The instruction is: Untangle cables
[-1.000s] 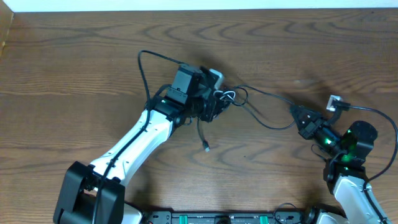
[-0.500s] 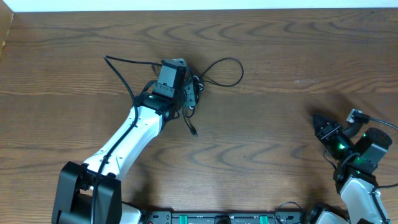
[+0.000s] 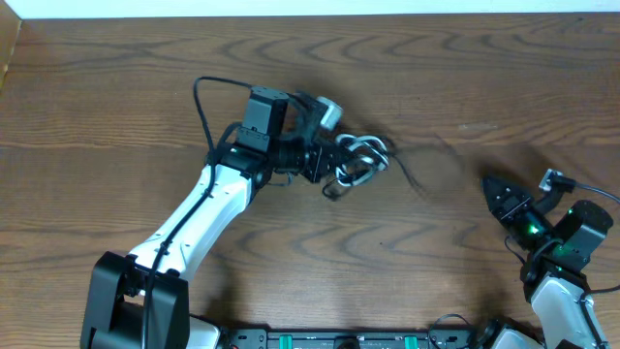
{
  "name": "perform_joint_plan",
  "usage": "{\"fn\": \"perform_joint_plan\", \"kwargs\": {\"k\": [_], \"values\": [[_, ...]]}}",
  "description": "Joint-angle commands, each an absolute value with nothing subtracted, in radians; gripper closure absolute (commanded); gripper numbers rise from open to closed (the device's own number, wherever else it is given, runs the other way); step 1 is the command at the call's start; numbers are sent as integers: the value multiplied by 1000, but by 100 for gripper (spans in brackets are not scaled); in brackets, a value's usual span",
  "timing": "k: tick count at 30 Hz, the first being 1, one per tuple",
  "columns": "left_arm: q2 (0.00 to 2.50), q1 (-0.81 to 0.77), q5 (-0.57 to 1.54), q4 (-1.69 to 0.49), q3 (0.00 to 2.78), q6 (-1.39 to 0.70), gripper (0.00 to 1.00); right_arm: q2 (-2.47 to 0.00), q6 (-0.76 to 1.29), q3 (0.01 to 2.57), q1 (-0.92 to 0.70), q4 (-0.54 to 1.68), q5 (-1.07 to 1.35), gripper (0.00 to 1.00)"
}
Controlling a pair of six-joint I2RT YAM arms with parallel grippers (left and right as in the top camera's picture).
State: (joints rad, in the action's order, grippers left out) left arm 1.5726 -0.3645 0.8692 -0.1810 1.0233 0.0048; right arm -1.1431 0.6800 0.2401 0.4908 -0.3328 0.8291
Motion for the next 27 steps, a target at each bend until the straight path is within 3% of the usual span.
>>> {"fn": "perform_joint_plan", "kwargs": {"k": [1, 7, 13, 17, 25, 27], "values": [[1555, -360, 1134, -177, 1038, 253, 92, -1135, 672, 250, 496, -404, 957, 61], [1555, -360, 1134, -176, 1038, 281, 92, -1138, 690, 250, 475, -452, 1008, 60], [1555, -377, 1134, -177, 1038, 280, 92, -1146, 702, 250, 309, -442, 980, 57], [1555, -395, 1138, -178, 1038, 279, 92, -1150, 741, 250, 211, -403, 846, 65], [1555, -402, 1140, -177, 1038, 281, 92, -1150, 815, 250, 147, -370, 826, 63], [1555, -402, 1140, -178, 1038, 280, 92, -1150, 813, 250, 144, -368, 818, 71]]}}
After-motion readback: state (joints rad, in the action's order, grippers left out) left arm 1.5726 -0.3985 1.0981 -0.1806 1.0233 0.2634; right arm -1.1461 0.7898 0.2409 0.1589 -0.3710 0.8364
